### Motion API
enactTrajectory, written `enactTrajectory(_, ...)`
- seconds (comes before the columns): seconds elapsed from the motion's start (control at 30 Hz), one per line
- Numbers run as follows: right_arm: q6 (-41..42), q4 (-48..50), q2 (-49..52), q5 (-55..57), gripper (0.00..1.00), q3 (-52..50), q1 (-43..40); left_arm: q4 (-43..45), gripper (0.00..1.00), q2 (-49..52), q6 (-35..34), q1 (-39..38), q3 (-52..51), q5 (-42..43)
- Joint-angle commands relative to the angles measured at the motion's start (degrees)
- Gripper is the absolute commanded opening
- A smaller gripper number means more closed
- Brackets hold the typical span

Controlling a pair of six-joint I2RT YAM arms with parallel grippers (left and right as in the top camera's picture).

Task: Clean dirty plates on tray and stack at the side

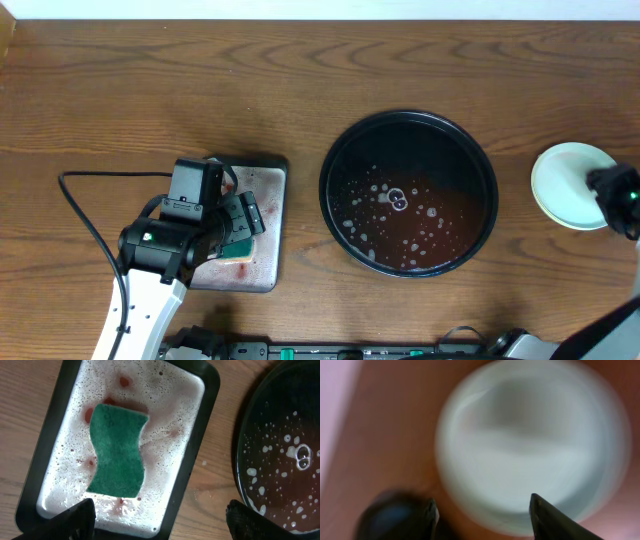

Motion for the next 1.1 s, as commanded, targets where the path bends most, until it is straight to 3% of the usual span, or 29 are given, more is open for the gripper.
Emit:
enactTrajectory(0.0,-3.9,-2.2,-13.4,-17.2,0.59,0.2,9.3,-0.3,0.84,0.1,0.3,0.2,0.9,0.1)
enactTrajectory(0.2,-10.5,-6.7,-30.7,-17.2,0.67,0.2,27.6,-0.3,0.84,0.1,0.3,0.2,0.9,0.1)
enactTrajectory(0.23,-10.7,-7.2,-32.5,-17.2,0.72,0.2,29.7,-0.3,0.84,0.1,0.3,0.2,0.9,0.1)
enactTrajectory(0.27,-10.7,-7.6,-35.1,-17.2,0.99,0.2,32.5,-0.3,0.84,0.1,0.3,0.2,0.9,0.1)
enactTrajectory(0.47,-9.4,-7.8,-45.6,-18.8,0.99,0.2,42.2,-0.3,0.84,0.1,0.3,0.2,0.9,0.1)
enactTrajectory(0.6,-9.4,-8.8,-49.9,-18.8,0.99,0.2,43.6,-0.3,0.84,0.1,0.3,0.2,0.9,0.1)
enactTrajectory(0.7,-14.0,-11.3,-51.8,-17.6,0.99,0.2,43.6,-0.3,0.84,0.1,0.3,0.2,0.9,0.1)
enactTrajectory(0.87,-22.0,-21.7,-53.1,-9.7,0.99,0.2,43.6,-0.3,0.84,0.1,0.3,0.2,0.9,0.1)
enactTrajectory(1.07,-22.9,-19.0,-58.5,2.0,0.99,-3.3,44.0,-0.3,0.84,0.1,0.3,0.2,0.9,0.1)
